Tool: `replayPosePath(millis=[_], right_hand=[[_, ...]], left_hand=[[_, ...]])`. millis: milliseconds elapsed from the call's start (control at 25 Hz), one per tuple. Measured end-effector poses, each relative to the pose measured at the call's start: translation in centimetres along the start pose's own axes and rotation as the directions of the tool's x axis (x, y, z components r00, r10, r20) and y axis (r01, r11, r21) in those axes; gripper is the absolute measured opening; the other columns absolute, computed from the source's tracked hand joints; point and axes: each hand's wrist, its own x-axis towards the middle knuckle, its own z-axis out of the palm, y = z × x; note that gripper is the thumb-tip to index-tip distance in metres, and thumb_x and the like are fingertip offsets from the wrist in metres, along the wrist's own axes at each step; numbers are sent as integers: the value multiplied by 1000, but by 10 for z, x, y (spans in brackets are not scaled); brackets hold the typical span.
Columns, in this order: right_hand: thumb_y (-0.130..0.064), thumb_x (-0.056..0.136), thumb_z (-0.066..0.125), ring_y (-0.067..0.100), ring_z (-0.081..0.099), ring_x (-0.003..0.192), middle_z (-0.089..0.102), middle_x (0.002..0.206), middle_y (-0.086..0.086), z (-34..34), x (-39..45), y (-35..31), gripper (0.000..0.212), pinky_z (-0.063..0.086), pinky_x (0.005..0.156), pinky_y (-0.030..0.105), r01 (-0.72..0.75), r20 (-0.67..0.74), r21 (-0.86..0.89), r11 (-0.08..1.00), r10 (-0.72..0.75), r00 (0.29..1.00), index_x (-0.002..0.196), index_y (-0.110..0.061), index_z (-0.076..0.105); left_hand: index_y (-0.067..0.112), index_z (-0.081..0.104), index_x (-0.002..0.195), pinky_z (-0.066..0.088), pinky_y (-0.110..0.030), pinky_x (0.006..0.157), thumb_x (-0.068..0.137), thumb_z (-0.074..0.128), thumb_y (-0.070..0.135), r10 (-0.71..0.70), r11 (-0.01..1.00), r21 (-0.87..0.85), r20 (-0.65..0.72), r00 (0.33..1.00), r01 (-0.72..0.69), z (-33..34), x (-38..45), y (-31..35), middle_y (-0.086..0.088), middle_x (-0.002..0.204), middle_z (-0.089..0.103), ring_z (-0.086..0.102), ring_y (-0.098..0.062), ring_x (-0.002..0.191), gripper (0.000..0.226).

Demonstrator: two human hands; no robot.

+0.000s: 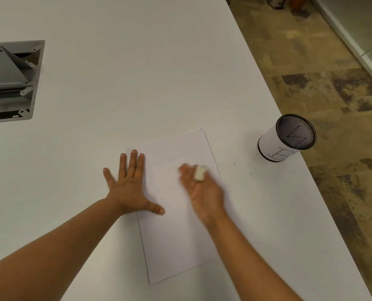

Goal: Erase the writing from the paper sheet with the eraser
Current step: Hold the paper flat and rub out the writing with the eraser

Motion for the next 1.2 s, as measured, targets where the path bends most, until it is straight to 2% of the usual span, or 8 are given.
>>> replayPosePath(millis=[160, 400, 520, 640, 840, 960, 1040, 1200], right_hand=[[-17, 95, 31, 18, 67, 88, 64, 97, 10, -22, 14, -68, 31, 55, 78, 25, 353, -164, 82, 932, -336, 927, 91, -6, 60], [-16, 97, 31, 20, 70, 82, 72, 86, 7, 4, 3, 10, 31, 56, 77, 29, 39, 30, -122, 992, -36, 999, 99, -2, 58], [-15, 97, 30, 18, 68, 80, 72, 79, 4, -6, 20, -33, 36, 57, 72, 26, 243, -64, 50, 969, -240, 969, 82, -9, 62], [-16, 97, 34, 17, 64, 81, 67, 83, 3, -5, 19, -55, 25, 55, 77, 25, 421, -115, -123, 899, -434, 893, 88, -11, 56], [-16, 97, 32, 19, 69, 91, 66, 104, 13, -11, 0, -2, 25, 56, 82, 28, 113, 103, -184, 976, -96, 990, 102, -5, 54], [-16, 98, 30, 18, 67, 97, 60, 115, 15, -14, 3, -6, 27, 54, 87, 29, 111, 108, -157, 981, -95, 990, 107, -4, 52], [-16, 98, 30, 17, 67, 97, 60, 116, 15, -14, 4, -4, 28, 55, 85, 27, 139, 104, -179, 974, -121, 987, 113, -2, 49], [-16, 98, 31, 16, 67, 98, 61, 115, 13, -12, 1, -1, 33, 53, 86, 28, 140, 91, -206, 968, -123, 988, 123, 1, 44]], left_hand=[[22, -40, 135, -18, -62, 103, 40, 66, 84, 6, 1000, 11, -8, 1000, -6, 3, 1, 1, 3, 142, -47, -44, -21, 129, 155], [22, -37, 137, -21, -61, 102, 39, 67, 83, 20, 1000, -5, -35, 999, -20, 5, 2, -1, 5, 142, -46, -46, -20, 127, 156], [22, -37, 138, -21, -61, 102, 39, 67, 84, 14, 1000, -3, -59, 998, -14, 7, 3, -4, 7, 140, -47, -44, -20, 129, 156], [22, -36, 139, -21, -61, 102, 39, 66, 84, 25, 1000, -14, -77, 997, -27, 10, 5, -5, 5, 143, -45, -44, -20, 130, 156], [20, -41, 132, -22, -60, 101, 46, 65, 82, 41, 999, -30, -127, 991, -45, 11, 0, -5, 0, 141, -47, -45, -21, 128, 150], [16, -41, 131, -23, -60, 101, 64, 61, 74, 138, 990, 62, -227, 964, -127, 26, -23, 9, -3, 140, -47, -41, -24, 131, 136], [11, -30, 141, -22, -59, 105, 68, 58, 71, 272, 960, 152, -308, 912, -235, 52, -43, 22, -6, 149, -34, -26, -27, 139, 128], [7, 24, 147, 10, -57, 106, 73, 36, 80, 360, 930, 185, -276, 891, -318, 88, -59, 25, -11, 156, 19, 18, -26, 141, 104]])
